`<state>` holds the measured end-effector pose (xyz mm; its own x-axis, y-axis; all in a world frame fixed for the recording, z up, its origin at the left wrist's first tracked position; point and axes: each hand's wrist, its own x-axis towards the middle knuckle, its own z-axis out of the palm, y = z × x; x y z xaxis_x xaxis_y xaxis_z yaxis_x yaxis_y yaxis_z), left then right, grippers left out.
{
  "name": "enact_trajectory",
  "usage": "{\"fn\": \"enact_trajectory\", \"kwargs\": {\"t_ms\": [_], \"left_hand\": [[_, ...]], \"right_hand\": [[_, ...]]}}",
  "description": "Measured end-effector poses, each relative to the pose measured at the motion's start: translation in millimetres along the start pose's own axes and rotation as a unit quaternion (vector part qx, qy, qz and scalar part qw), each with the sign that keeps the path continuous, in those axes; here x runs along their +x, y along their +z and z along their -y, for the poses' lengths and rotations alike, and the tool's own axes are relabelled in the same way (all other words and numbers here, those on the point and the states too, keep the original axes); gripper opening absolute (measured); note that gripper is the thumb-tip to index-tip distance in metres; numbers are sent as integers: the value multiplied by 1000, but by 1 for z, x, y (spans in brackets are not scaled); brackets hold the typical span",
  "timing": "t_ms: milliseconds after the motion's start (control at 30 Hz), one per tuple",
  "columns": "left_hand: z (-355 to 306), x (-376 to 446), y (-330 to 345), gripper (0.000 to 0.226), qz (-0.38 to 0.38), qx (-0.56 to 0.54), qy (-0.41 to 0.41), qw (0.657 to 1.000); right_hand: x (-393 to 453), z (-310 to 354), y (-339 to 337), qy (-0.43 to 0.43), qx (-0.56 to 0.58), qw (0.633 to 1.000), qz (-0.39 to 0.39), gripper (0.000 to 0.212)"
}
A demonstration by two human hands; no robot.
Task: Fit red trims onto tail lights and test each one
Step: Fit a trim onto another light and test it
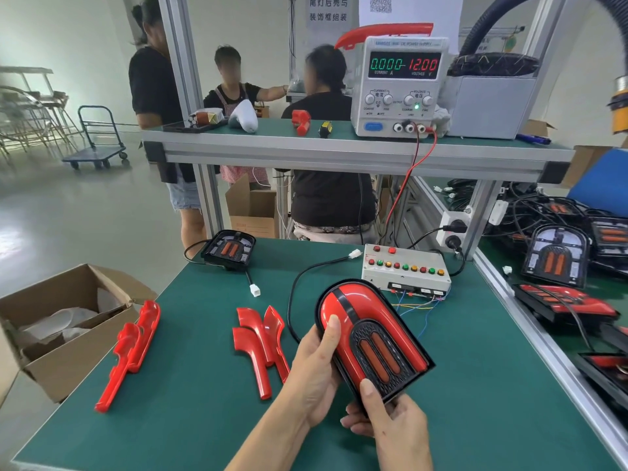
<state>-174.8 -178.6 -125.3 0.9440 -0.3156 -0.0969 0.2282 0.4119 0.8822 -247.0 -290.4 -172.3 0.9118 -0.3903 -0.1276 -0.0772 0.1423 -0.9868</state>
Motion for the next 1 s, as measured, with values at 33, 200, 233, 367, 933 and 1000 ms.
{"fn": "enact_trajectory", "kwargs": {"t_ms": [33, 200, 233, 367, 933, 1000], "left_hand": [[0, 0, -1, 51, 2, 4, -1, 1000], [-1, -1, -1, 51, 15, 34, 9, 999], [-1, -1, 0, 50, 17, 35, 9, 999], [-3, 1, -2, 52, 22, 8, -11, 1000], [-19, 13, 4, 56, -68, -69, -36, 995], [-19, 12, 5, 55, -67, -73, -30, 995]], "right_hand": [[0, 0, 0, -1, -5, 1000, -2, 21], [1, -3, -1, -8, -10, 1000, -6, 23], [1, -3, -1, -8, -10, 1000, -6, 23], [2, -4, -1, -10, -6, 1000, -6, 21], [9, -18, -2, -13, -13, 1000, 16, 20], [10, -17, -1, -10, -10, 1000, 24, 17]]}}
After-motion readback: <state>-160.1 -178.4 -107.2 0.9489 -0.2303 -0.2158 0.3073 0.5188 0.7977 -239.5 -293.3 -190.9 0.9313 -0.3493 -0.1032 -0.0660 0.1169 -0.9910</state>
